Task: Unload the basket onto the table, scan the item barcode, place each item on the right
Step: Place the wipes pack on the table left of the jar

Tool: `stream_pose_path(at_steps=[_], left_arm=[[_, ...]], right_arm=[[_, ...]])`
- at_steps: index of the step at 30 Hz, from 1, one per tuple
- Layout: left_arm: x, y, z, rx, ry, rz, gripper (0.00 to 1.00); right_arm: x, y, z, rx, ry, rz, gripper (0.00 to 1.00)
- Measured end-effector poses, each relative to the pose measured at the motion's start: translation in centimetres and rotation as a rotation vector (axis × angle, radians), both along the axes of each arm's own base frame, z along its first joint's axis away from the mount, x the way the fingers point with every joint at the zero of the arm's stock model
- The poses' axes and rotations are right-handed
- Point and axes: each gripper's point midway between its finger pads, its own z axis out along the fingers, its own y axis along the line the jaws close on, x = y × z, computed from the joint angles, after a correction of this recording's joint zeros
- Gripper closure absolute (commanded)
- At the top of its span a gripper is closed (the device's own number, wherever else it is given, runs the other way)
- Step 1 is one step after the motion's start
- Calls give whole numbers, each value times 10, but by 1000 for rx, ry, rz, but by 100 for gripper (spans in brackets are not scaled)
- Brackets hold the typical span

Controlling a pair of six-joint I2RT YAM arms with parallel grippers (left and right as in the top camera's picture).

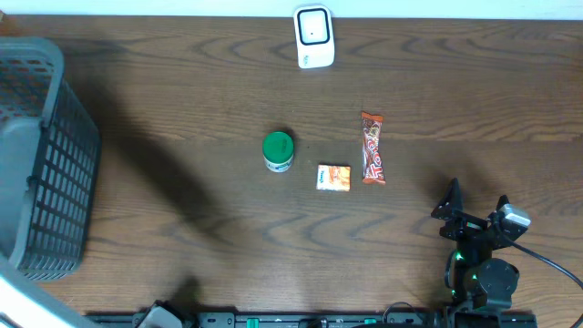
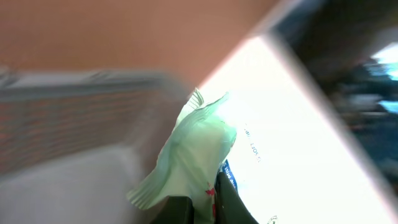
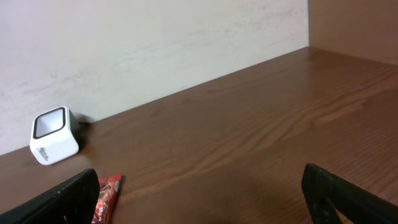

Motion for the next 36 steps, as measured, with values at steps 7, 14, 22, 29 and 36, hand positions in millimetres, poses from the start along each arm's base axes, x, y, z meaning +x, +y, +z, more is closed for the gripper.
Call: stream_pose_path(at_steps=[7,14,22,29,36], left_arm=[[3,-182,27,25,-56,-542,93],[25,-267,-98,-53,352,-895,92],[51,-283,-273,-145,745,-970,93],[52,-305,-377,-247,790,-1096,93],[56,-322,-397,-290,715,-1189,18]], right_arm=[[0,0,0,0,0,0,1],[0,0,0,0,0,0,1],[0,0,0,0,0,0,1],[0,0,0,0,0,0,1],[0,0,0,0,0,0,1]])
